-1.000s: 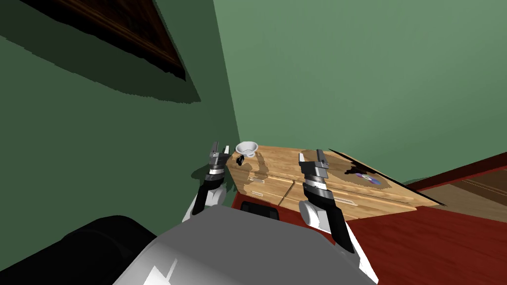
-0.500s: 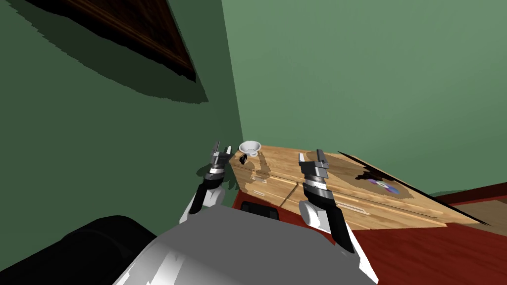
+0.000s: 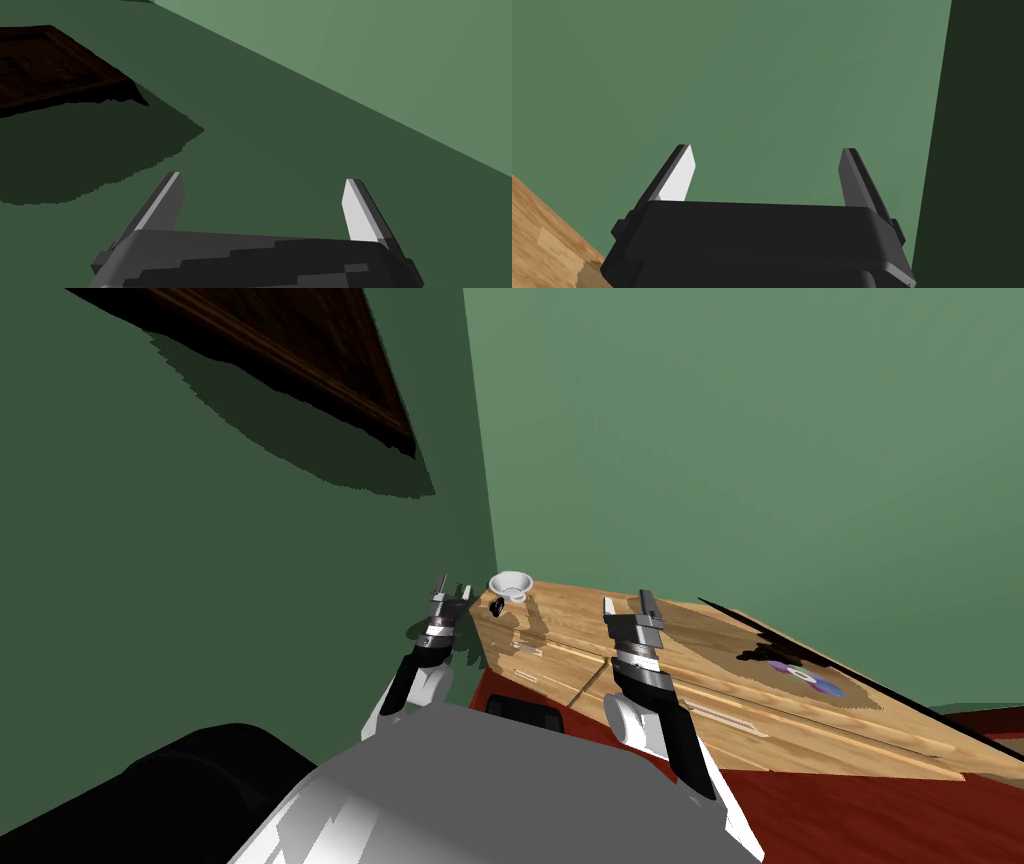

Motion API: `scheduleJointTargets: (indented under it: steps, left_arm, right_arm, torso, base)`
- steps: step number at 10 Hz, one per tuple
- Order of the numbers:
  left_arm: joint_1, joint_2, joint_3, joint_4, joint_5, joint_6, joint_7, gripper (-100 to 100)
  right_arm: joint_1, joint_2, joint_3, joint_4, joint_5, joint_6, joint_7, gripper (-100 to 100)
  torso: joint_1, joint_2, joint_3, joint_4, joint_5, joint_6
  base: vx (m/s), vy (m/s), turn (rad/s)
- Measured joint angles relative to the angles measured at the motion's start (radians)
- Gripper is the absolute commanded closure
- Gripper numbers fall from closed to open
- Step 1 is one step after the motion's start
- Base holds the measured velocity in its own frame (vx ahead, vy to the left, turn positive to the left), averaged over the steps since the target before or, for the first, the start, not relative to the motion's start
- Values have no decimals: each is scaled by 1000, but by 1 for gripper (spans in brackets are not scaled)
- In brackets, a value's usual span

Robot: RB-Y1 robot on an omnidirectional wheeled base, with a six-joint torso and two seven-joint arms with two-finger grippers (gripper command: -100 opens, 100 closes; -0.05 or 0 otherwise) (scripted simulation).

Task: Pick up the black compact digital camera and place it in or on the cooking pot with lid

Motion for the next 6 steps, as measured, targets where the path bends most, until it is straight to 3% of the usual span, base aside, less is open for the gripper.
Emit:
scheduleJointTargets:
  steps: [6]
  left_arm:
    - [-21, 5, 8, 6, 42, 134, 141, -100]
  right_arm:
    - [0, 0, 0, 0, 0, 0, 0, 0]
  torso:
    - [0, 0, 0, 0, 0, 0]
  base:
    - [-40, -2, 86]
